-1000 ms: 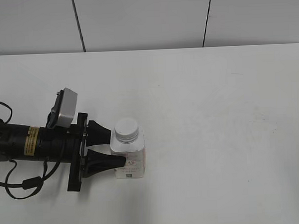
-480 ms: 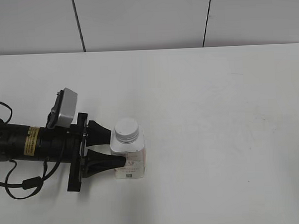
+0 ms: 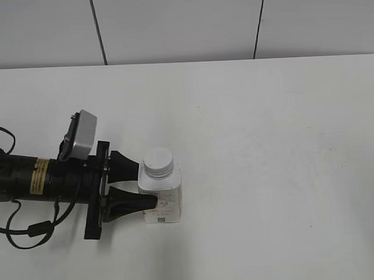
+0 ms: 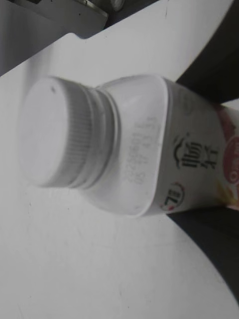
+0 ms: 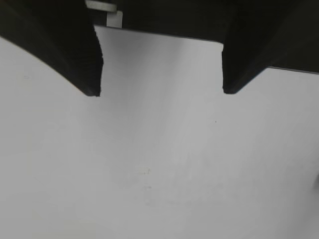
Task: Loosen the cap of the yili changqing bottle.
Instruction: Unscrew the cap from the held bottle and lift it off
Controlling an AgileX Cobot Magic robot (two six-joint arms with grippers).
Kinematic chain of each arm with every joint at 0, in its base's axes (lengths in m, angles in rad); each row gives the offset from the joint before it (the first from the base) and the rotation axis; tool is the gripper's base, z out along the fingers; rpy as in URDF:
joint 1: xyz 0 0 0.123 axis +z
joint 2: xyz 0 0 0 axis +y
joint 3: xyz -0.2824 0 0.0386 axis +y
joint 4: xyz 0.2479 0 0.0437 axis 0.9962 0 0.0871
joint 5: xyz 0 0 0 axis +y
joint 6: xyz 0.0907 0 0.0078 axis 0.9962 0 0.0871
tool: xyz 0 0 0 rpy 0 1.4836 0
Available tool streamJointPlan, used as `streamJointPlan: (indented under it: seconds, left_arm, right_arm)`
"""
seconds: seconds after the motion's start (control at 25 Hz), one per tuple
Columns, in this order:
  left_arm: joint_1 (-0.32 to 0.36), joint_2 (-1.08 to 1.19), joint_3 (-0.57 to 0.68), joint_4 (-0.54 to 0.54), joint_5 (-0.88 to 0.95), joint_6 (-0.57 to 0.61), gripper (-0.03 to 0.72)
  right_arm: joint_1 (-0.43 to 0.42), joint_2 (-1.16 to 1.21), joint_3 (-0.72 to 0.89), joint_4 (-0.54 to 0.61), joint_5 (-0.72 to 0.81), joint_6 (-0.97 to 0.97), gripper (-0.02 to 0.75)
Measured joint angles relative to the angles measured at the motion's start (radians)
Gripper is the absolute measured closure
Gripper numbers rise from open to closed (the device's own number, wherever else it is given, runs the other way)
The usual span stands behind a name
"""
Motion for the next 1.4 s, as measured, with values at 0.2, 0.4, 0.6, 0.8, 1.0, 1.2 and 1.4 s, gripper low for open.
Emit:
streamJointPlan:
  seconds: [0.2, 0.4, 0.6, 0.8, 1.0, 1.2, 1.4]
  left_arm:
    - [0.000, 0.000, 0.000, 0.000, 0.000, 0.000, 0.323]
    - [0.000, 0.000, 0.000, 0.001, 0.000, 0.000, 0.324]
    - [0.000, 0.000, 0.000, 0.002, 0.000, 0.000, 0.330]
    - [0.000, 0.000, 0.000, 0.003, -0.001, 0.000, 0.333]
    - [0.000, 0.000, 0.000, 0.003, -0.002, 0.000, 0.333]
    - [0.000, 0.000, 0.000, 0.003, -0.001, 0.000, 0.336]
    - [0.000, 0.000, 0.000, 0.003, -0.001, 0.000, 0.337]
  right_arm:
    - [0.000, 0.220, -0.090, 0.004, 0.020, 0.066, 0.151]
    - [0.000, 0.416, -0.177, 0.007, 0.086, 0.134, 0.151]
    - [0.000, 0.636, -0.267, 0.007, 0.105, 0.197, 0.184]
    - [0.000, 0.799, -0.342, -0.012, 0.105, 0.203, 0.229]
    - [0.000, 0.932, -0.386, -0.029, 0.107, 0.205, 0.235]
    - [0.000, 1.044, -0.433, -0.045, 0.108, 0.225, 0.236]
    - [0.000, 1.142, -0.511, -0.034, 0.109, 0.234, 0.236]
